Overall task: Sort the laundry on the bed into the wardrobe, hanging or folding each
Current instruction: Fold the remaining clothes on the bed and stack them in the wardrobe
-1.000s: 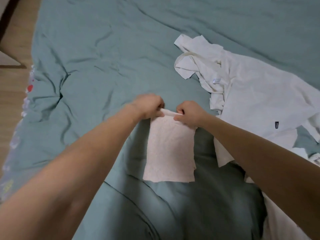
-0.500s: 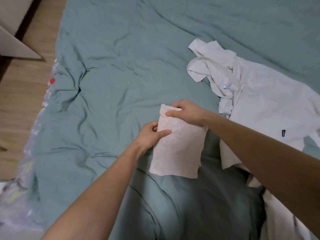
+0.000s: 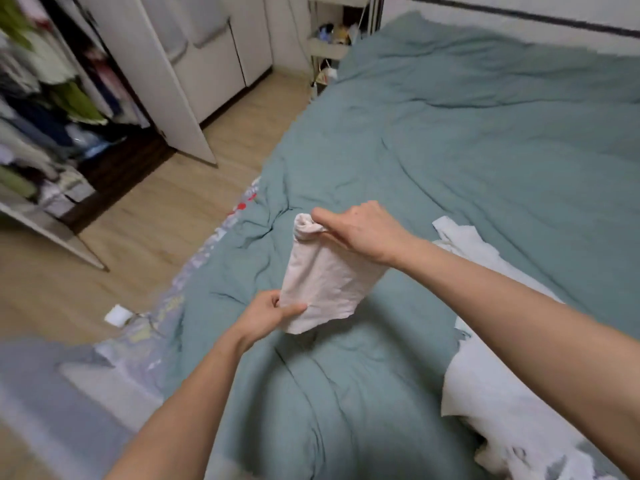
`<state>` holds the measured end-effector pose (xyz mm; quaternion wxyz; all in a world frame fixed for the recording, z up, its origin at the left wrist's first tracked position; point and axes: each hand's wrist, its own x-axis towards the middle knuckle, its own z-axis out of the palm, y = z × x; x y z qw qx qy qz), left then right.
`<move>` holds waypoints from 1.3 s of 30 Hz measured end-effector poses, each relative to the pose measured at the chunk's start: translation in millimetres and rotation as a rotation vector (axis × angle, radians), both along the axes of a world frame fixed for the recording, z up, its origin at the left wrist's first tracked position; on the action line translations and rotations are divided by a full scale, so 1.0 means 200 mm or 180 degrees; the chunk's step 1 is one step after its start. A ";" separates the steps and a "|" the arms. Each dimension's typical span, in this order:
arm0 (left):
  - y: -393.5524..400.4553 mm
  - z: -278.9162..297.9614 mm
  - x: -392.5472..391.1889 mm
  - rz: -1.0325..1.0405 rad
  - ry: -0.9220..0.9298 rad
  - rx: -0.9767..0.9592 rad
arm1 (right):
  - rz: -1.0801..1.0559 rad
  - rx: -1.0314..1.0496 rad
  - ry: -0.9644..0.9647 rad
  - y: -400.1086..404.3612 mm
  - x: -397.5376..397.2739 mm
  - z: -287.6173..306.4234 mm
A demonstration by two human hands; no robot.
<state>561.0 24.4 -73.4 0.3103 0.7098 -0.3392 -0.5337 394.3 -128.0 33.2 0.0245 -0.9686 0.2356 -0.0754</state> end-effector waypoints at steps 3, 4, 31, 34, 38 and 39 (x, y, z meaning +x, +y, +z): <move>0.18 0.20 0.27 0.0607 0.0078 -0.0293 | 0.0102 -0.0111 -0.0494 0.08 0.25 0.20; 0.24 0.25 0.38 0.0849 0.0078 -0.0394 | 0.0150 -0.0062 -0.0641 0.12 0.35 0.26; 1.16 1.08 3.17 0.3529 -0.2174 -0.1846 | 0.0119 0.1332 -0.2302 1.01 3.35 0.72; 1.03 1.18 3.44 0.3379 -0.2162 -0.1842 | 0.0003 0.1600 -0.2437 0.85 3.63 0.72; 0.80 1.32 3.78 0.3096 -0.1897 -0.1997 | -0.0106 0.1690 -0.2526 0.59 4.01 0.77; 0.73 1.35 3.86 0.3015 -0.1876 -0.2029 | -0.0130 0.1670 -0.2525 0.52 4.10 0.78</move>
